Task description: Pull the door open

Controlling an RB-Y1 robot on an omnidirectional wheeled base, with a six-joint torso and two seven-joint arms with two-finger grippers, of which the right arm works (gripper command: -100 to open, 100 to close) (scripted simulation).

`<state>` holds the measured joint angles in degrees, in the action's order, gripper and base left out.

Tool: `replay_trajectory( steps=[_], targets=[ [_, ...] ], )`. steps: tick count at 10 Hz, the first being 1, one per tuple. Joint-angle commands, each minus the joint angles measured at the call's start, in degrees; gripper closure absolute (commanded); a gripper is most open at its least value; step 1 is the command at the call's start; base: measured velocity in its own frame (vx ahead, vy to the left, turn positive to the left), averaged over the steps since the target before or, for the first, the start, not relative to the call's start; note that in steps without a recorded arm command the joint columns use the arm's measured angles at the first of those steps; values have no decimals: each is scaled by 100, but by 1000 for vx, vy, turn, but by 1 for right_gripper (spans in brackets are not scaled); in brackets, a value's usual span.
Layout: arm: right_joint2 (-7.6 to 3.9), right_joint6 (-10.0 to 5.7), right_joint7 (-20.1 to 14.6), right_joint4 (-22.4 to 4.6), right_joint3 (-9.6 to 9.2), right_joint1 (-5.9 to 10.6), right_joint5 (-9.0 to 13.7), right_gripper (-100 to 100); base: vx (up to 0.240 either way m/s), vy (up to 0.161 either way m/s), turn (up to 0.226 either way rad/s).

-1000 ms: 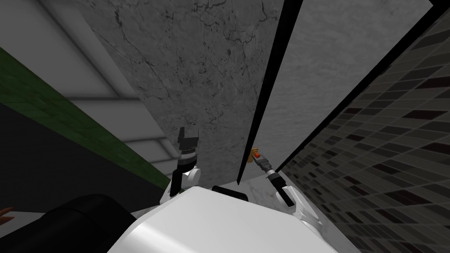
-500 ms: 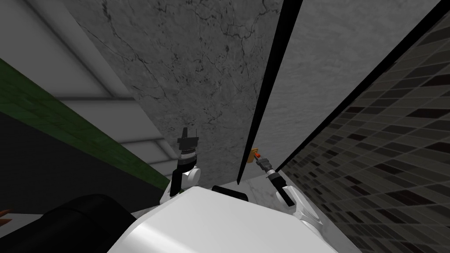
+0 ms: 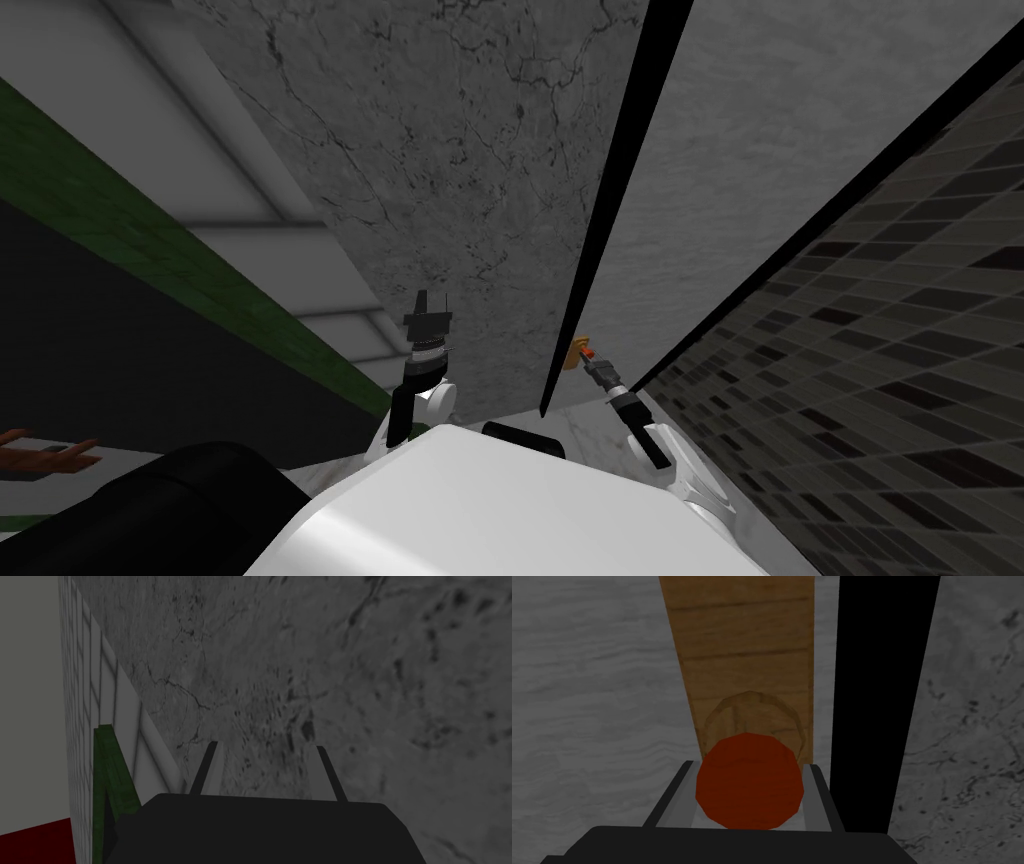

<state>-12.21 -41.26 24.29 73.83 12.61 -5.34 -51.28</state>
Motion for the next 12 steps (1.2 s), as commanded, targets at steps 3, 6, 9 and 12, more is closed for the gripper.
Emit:
replay_trajectory(
  steps=[3,6,9,12],
  targets=[
    [-24,57,-414,22,-84,-19,420,100,-59,-33,85],
    [-57,147,-839,50,-162,-38,857,100,-71,-37,123],
    [-96,254,-1335,82,-253,-59,1368,100,-79,-61,140],
    [-124,335,-1713,107,-322,-76,1763,100,-85,-49,117]
  ],
)
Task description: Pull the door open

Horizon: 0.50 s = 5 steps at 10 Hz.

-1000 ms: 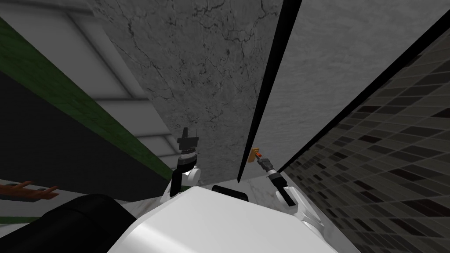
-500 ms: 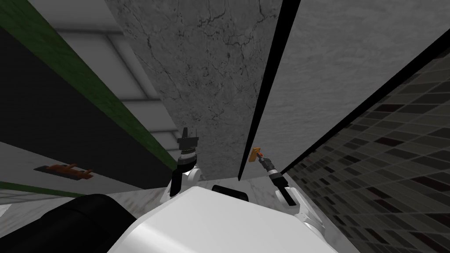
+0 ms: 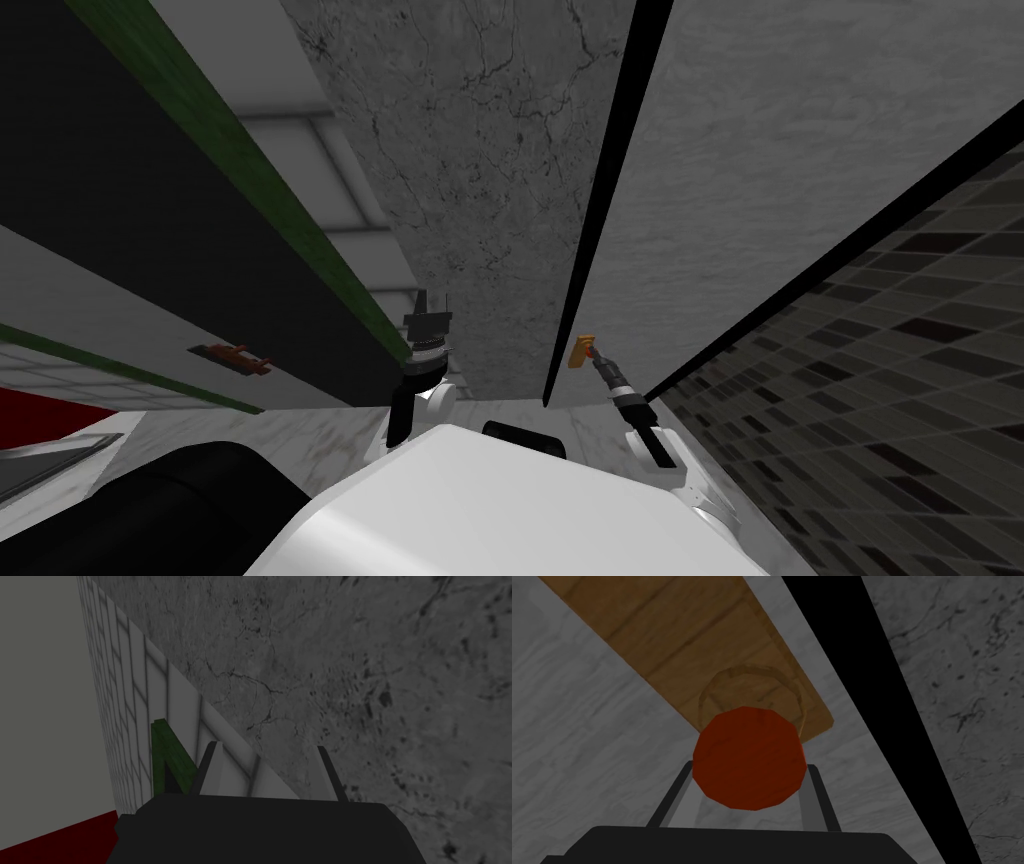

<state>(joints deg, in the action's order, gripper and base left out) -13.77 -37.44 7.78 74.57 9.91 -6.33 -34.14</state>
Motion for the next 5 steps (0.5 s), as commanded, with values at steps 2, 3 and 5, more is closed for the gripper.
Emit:
replay_trajectory(
  steps=[2,3,5],
  targets=[
    [3,37,-420,59,-124,7,427,100,-67,-50,114],
    [3,37,-450,59,-124,7,453,100,-50,-43,71],
    [-27,128,-794,87,-201,-11,846,100,-67,-48,135]
  ],
)
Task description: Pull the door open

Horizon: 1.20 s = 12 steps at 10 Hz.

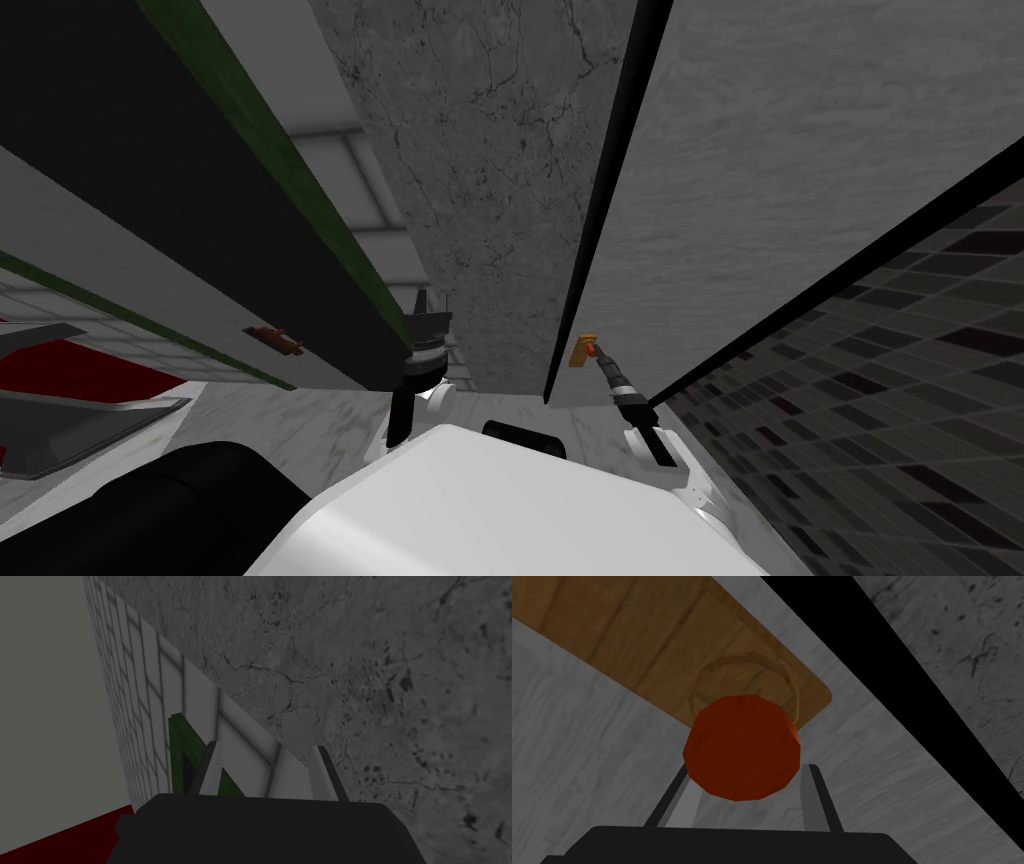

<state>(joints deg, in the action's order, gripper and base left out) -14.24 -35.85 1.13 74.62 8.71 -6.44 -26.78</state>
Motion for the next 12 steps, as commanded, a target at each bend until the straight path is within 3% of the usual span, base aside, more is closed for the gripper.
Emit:
replay_trajectory(
  steps=[1,3,4,6,7,9,10,12],
  targets=[
    [19,-31,-200,82,-81,0,150,100,-52,-41,85],
    [-12,62,-555,111,-160,-19,546,100,-55,-48,129],
    [-12,62,-625,111,-160,-19,595,100,-50,-45,113],
    [-44,159,-978,141,-241,-38,999,100,-68,-55,144],
    [-44,159,-1064,141,-241,-38,1057,100,-66,-47,63],
    [-76,257,-1431,171,-324,-58,1461,100,-72,-45,148],
    [-76,257,-1509,171,-324,-58,1526,100,-61,-45,81],
    [-109,358,-1867,202,-408,-78,1933,100,-74,-48,120]
  ],
)
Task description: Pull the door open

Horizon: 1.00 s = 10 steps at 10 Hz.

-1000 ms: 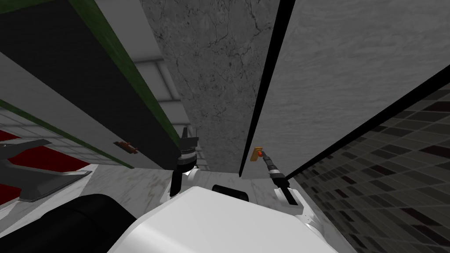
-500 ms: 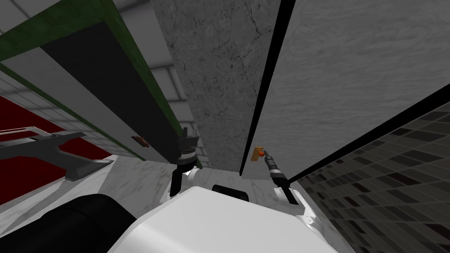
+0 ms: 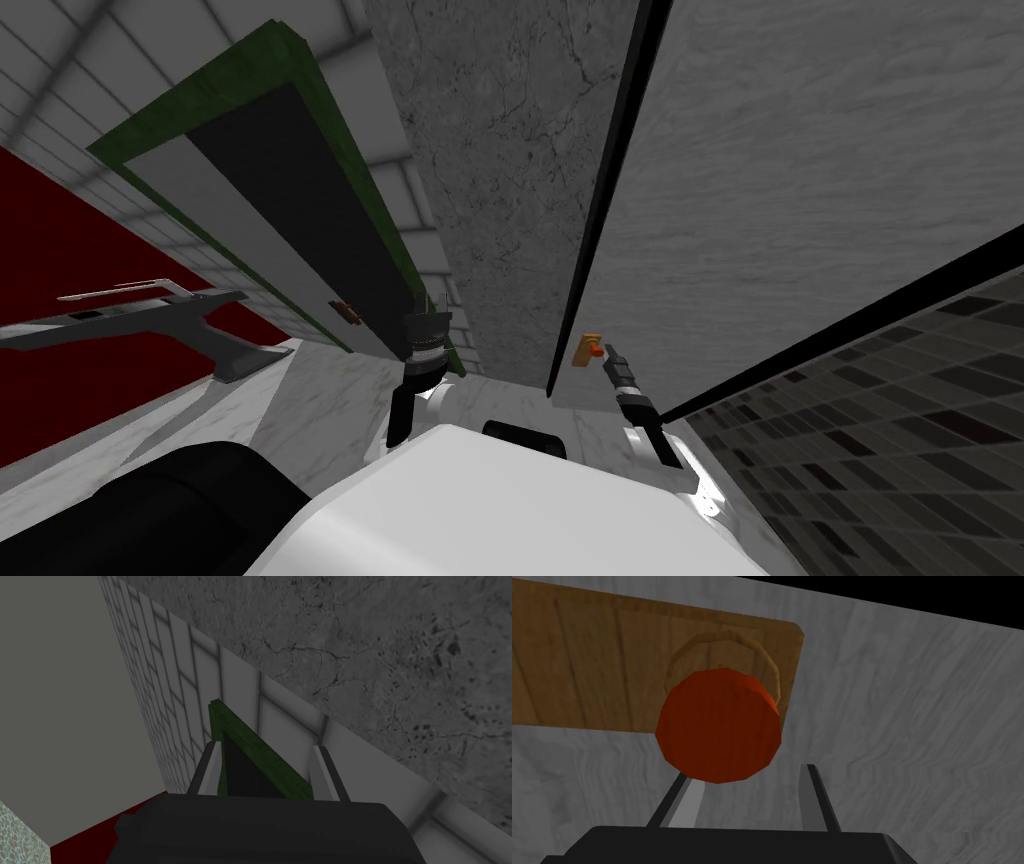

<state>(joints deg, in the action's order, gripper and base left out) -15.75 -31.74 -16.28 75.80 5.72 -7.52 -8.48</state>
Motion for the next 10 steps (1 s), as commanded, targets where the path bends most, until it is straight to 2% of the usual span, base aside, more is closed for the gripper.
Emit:
replay_trajectory(
  steps=[1,2,3,5,6,7,8,9,10],
  targets=[
    [42,-53,-218,84,-109,30,172,100,-63,-47,68],
    [26,-2,-414,100,-150,21,403,100,-52,-40,117],
    [26,-2,-443,100,-150,21,410,100,-34,-32,92],
    [-7,99,-798,131,-234,1,822,100,-71,-46,144],
    [-7,99,-892,131,-234,1,886,100,-60,-43,97],
    [-23,149,-1096,146,-276,-9,1124,100,-47,-37,95],
    [-39,199,-1252,162,-317,-19,1298,100,-74,-48,171],
    [-39,199,-1336,162,-317,-19,1357,100,-52,-37,110],
    [-55,248,-1521,177,-357,-28,1588,100,-43,-33,126]
  ],
)
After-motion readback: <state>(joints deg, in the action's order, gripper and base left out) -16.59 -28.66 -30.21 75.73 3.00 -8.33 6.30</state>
